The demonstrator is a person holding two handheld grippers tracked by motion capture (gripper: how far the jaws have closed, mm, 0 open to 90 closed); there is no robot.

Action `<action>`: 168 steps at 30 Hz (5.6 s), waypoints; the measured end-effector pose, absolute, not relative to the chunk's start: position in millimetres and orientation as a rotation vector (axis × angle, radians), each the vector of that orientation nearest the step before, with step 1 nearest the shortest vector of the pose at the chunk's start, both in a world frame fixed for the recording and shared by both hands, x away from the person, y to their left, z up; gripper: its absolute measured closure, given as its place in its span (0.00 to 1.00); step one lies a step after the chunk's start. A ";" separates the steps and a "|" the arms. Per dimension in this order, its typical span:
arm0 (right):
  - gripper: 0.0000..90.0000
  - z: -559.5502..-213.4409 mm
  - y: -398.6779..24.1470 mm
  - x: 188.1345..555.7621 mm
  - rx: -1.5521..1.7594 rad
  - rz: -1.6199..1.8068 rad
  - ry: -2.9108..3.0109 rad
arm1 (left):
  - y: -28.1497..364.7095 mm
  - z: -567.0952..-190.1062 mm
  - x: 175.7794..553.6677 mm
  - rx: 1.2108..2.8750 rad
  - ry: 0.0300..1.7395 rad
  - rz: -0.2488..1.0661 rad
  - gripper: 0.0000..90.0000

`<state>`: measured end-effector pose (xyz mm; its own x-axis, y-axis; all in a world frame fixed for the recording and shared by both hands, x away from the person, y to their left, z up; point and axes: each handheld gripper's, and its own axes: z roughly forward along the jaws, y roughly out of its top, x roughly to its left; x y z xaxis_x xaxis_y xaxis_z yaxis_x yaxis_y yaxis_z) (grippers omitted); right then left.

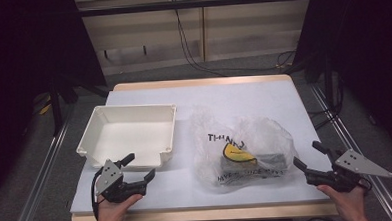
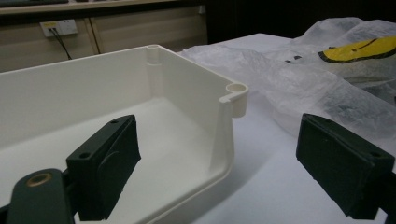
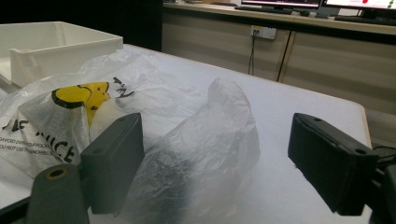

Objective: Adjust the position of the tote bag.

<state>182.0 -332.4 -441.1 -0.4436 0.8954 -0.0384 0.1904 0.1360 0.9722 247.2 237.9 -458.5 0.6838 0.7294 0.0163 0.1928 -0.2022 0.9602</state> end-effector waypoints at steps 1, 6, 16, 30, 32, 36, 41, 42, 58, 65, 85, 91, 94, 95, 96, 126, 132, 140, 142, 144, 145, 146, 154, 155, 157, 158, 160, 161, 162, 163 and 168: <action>0.22 -441.3 -332.5 182.3 1.051 1.351 1.754 | 238.3 -458.3 247.8 1.757 0.731 0.578 0.18; 0.26 -441.1 -332.3 183.5 1.058 1.355 1.775 | 238.0 -458.8 248.6 1.764 0.750 0.555 0.20; 0.38 -439.2 -331.9 189.9 1.078 1.385 1.847 | 233.1 -456.7 250.7 1.827 0.747 0.478 0.35; 0.53 -427.6 -318.2 212.6 1.035 1.380 1.990 | 226.3 -450.5 257.3 1.871 0.726 0.403 0.46; 0.54 -426.2 -314.8 214.4 1.028 1.366 2.003 | 224.8 -448.7 257.1 1.877 0.716 0.387 0.49; 0.56 -421.7 -309.4 218.4 0.987 1.349 2.050 | 222.8 -445.0 256.5 1.897 0.697 0.359 0.50; 0.62 -407.6 -303.8 242.0 0.965 1.341 2.105 | 218.0 -440.6 263.6 1.902 0.676 0.316 0.57; 0.63 -406.2 -303.1 246.1 0.959 1.353 2.114 | 218.0 -440.6 263.6 1.902 0.676 0.316 0.57; 0.67 -397.2 -295.7 290.9 0.963 1.319 2.198 | 182.2 -414.0 288.5 1.964 0.623 0.278 0.63; 0.66 -394.5 -296.7 304.1 0.959 1.286 2.229 | 163.0 -404.6 309.8 2.000 0.612 0.242 0.65; 0.73 -391.8 -290.7 362.9 0.993 1.208 2.323 | 122.6 -386.7 382.3 2.100 0.644 0.170 0.69; 0.73 -394.4 -288.5 378.0 1.007 1.187 2.352 | 111.0 -382.7 401.2 2.146 0.645 0.140 0.70; 0.72 -395.6 -286.6 386.7 1.006 1.182 2.368 | 104.5 -382.6 412.1 2.152 0.645 0.130 0.70; 0.71 -397.0 -284.8 394.3 1.009 1.163 2.390 | 101.4 -383.1 417.1 2.162 0.647 0.118 0.70; 0.70 -397.7 -284.4 396.8 1.007 1.162 2.401 | 99.8 -384.3 420.1 2.155 0.645 0.103 0.70; 0.55 -455.2 -280.1 451.3 1.161 0.999 2.537 | 72.3 -416.4 463.0 2.250 0.712 -0.024 0.51; 0.51 -467.6 -273.2 454.1 1.175 0.974 2.570 | 70.9 -419.4 463.3 2.260 0.708 -0.036 0.48; 0.60 -474.0 -267.2 453.7 1.150 0.904 2.585 | 67.9 -423.0 463.1 2.274 0.714 -0.053 0.44; 0.73 -473.0 -266.6 452.3 1.150 0.888 2.587 | 67.9 -423.5 464.1 2.303 0.702 -0.042 0.44; 0.76 -472.9 -266.9 452.2 1.145 0.898 2.595 | 65.8 -424.3 463.0 2.291 0.729 -0.044 0.44; 0.87 -472.5 -266.6 451.5 1.143 0.897 2.600 | 66.7 -423.5 464.3 2.319 0.718 -0.041 0.46; 0.87 -472.5 -266.6 451.5 1.143 0.897 2.600 | 66.8 -423.9 464.7 2.325 0.716 -0.044 0.46; 1.00 -464.9 -269.9 449.0 1.142 0.979 2.601 | 67.4 -428.1 463.7 2.375 0.667 -0.042 0.84; 1.00 -461.5 -272.1 448.4 1.131 0.995 2.593 | 68.2 -429.5 463.4 2.372 0.673 -0.036 0.92; 1.00 -458.2 -273.7 447.6 1.128 1.022 2.576 | 69.5 -430.7 463.1 2.350 0.683 -0.050 1.00; 1.00 -455.1 -275.4 446.6 1.133 1.039 2.564 | 69.5 -430.7 463.1 2.350 0.683 -0.050 1.00; 1.00 -450.6 -277.9 445.4 1.129 1.075 2.548 | 72.2 -428.6 462.9 2.326 0.676 -0.037 1.00; 1.00 -448.5 -279.6 444.9 1.130 1.095 2.538 | 74.4 -426.6 463.7 2.342 0.651 -0.039 1.00; 1.00 -446.2 -280.9 444.0 1.134 1.106 2.533 | 74.0 -425.6 462.0 2.320 0.662 -0.041 1.00; 1.00 -444.1 -282.1 443.4 1.131 1.126 2.528 | 74.0 -425.6 462.0 2.320 0.662 -0.041 1.00; 1.00 -434.0 -284.8 437.4 1.110 1.185 2.497 | 81.0 -415.3 453.9 2.228 0.646 -0.045 1.00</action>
